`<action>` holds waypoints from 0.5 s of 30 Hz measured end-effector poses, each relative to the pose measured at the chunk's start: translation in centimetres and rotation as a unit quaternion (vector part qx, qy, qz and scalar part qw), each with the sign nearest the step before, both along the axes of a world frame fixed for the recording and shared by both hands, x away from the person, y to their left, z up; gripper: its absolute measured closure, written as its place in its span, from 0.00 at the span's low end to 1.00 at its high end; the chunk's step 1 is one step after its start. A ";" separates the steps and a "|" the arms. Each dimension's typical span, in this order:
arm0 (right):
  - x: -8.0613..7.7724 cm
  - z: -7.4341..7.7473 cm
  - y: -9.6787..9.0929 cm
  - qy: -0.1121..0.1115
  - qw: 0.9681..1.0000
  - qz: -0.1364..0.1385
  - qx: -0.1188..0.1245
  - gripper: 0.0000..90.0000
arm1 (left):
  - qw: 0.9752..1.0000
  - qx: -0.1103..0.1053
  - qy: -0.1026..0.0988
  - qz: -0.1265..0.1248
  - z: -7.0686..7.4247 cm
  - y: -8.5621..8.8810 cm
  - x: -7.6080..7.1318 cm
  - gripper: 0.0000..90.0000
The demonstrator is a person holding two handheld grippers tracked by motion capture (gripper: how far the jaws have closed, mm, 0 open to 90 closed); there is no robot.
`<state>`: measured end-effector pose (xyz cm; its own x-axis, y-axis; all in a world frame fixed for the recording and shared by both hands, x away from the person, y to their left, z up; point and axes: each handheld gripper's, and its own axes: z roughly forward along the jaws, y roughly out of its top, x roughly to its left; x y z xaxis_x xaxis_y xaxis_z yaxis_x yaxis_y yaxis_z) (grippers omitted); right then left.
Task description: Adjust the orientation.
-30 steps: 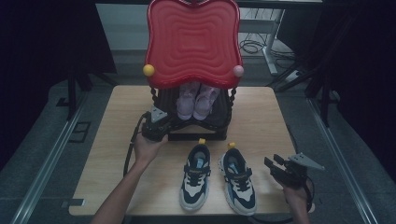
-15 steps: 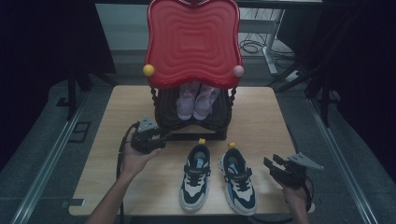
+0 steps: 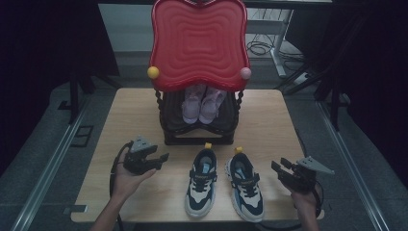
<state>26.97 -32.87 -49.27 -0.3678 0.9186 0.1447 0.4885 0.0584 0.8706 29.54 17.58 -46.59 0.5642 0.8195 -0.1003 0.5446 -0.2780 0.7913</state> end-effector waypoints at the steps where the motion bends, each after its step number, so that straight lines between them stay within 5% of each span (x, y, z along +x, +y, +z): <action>1: 0.0 0.0 0.0 0.000 1.000 0.002 0.001 0.61 | 1.000 0.000 0.002 0.002 -0.2 0.2 -0.1 0.48; 15: -0.9 1.4 1.0 -0.006 0.999 0.051 -0.003 0.86 | 1.000 0.000 0.017 0.002 -1.8 2.0 -2.1 0.45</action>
<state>26.08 -31.91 -47.88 -0.4606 0.8772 0.1353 0.4700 0.1117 0.8756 27.45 19.59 -48.36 0.5574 0.8217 -0.1192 0.5727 -0.2765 0.7717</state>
